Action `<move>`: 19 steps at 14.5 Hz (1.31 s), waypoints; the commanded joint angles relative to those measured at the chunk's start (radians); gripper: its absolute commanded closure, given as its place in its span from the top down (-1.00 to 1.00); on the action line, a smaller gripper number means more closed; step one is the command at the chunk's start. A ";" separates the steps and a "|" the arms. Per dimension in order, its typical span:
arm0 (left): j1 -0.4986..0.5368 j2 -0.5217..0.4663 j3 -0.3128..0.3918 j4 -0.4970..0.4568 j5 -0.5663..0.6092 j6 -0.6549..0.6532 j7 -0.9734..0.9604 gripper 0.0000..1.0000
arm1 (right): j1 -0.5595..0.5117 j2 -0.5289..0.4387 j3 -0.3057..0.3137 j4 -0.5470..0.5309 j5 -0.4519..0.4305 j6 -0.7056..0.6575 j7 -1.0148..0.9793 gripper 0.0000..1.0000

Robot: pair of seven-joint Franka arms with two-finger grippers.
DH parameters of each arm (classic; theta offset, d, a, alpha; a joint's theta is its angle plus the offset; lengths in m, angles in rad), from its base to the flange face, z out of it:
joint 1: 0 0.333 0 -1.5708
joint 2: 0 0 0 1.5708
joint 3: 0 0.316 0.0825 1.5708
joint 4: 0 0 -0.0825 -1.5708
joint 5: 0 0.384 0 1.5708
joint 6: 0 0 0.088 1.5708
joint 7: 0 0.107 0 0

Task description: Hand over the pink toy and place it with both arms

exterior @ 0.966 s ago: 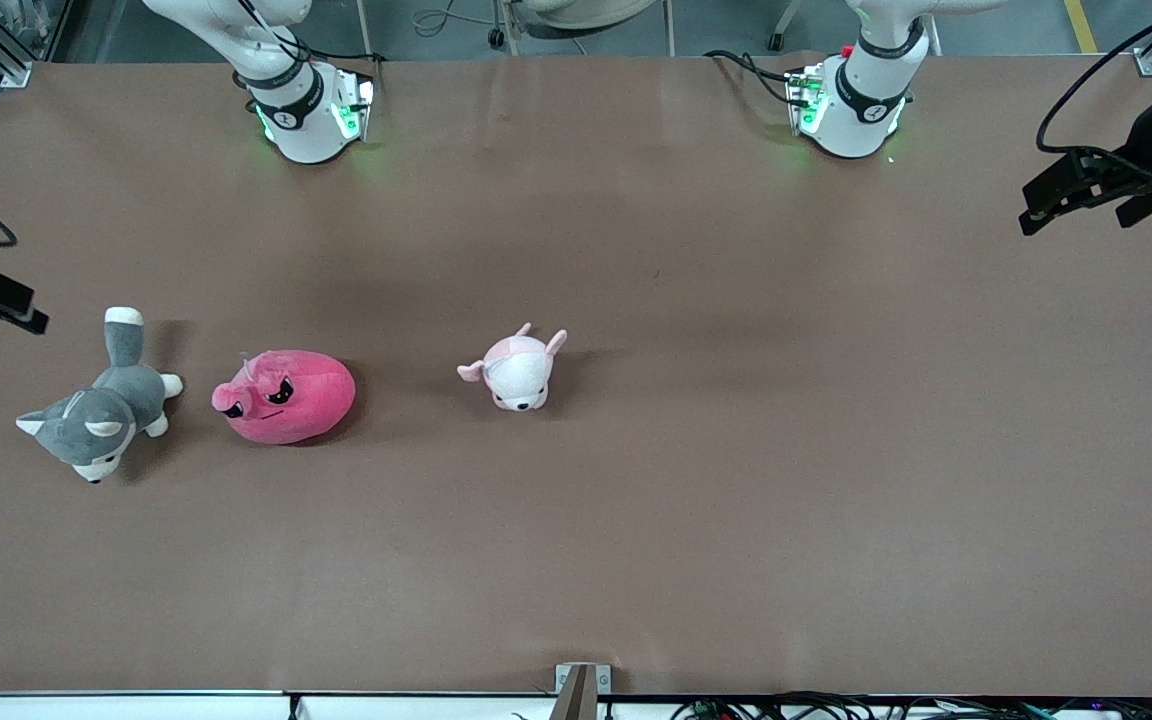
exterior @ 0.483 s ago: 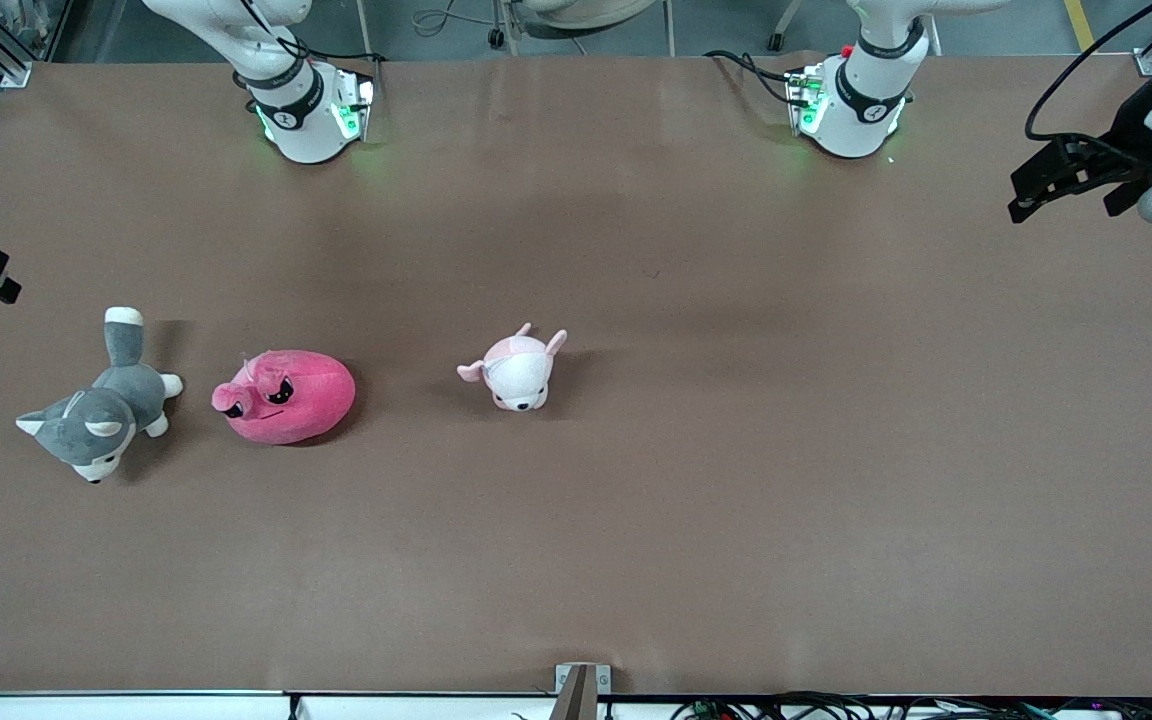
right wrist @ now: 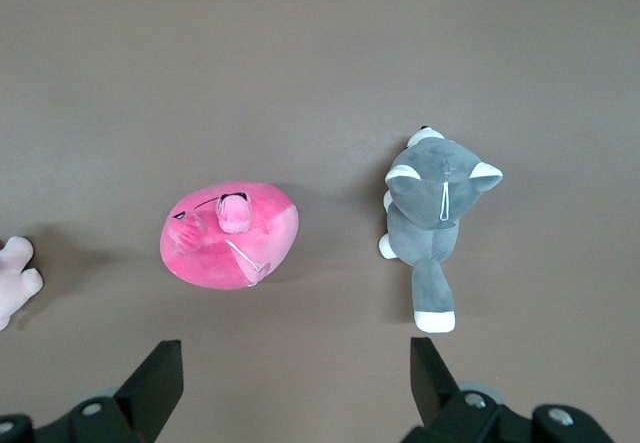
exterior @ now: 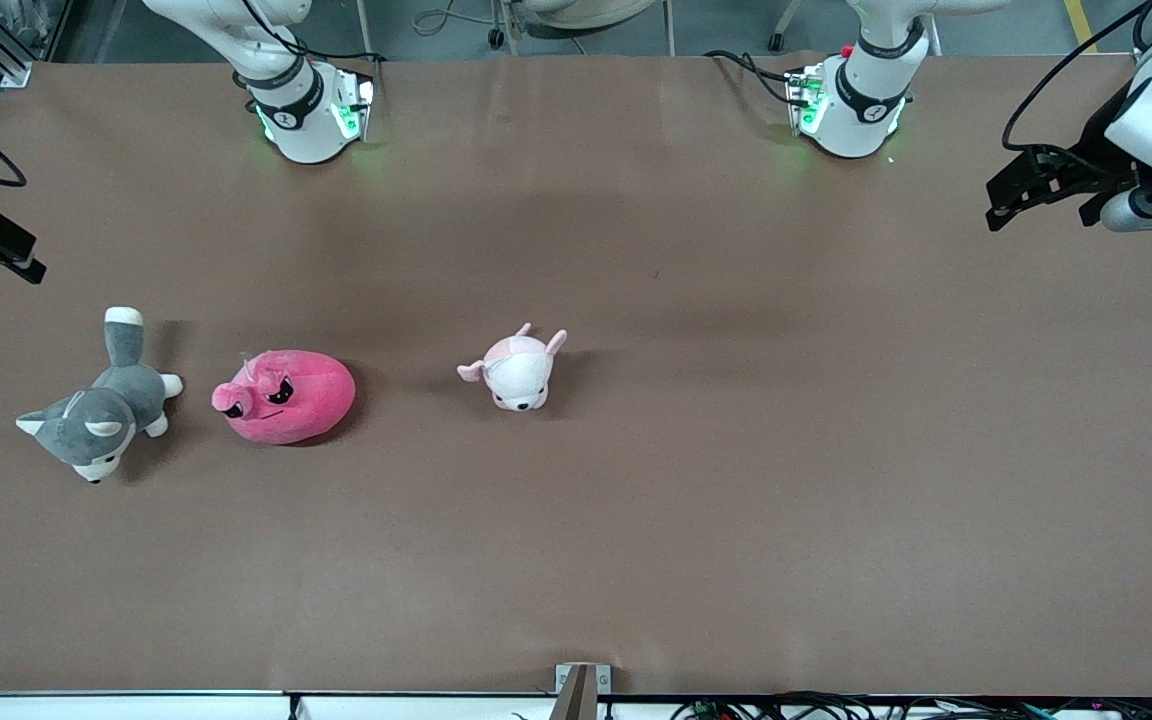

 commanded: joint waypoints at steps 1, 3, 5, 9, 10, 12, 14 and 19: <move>-0.004 0.003 0.002 0.011 -0.001 0.004 0.017 1.00 | 0.001 -0.025 0.000 -0.034 -0.024 0.015 0.018 1.00; -0.001 0.008 0.002 0.008 0.001 0.003 0.016 1.00 | -0.001 -0.025 0.000 -0.034 -0.024 0.003 0.020 1.00; 0.000 0.009 0.003 0.010 0.002 0.001 0.014 1.00 | -0.001 -0.025 0.000 -0.034 -0.024 0.001 0.020 1.00; 0.008 0.011 0.005 0.013 0.004 0.001 0.013 1.00 | -0.001 -0.025 0.000 -0.034 -0.024 0.001 0.020 1.00; 0.006 0.011 0.005 0.011 0.011 -0.001 0.013 1.00 | 0.001 -0.023 0.000 -0.034 -0.024 0.001 0.020 1.00; 0.005 0.013 0.005 0.011 0.018 -0.001 0.013 1.00 | 0.001 -0.025 0.000 -0.034 -0.024 0.001 0.020 1.00; 0.002 0.016 0.005 0.011 0.018 -0.004 0.011 1.00 | 0.001 -0.023 0.002 -0.034 -0.024 0.001 0.020 1.00; -0.003 0.016 0.000 0.013 0.027 -0.014 0.014 1.00 | 0.001 -0.023 0.002 -0.032 -0.024 -0.002 0.020 1.00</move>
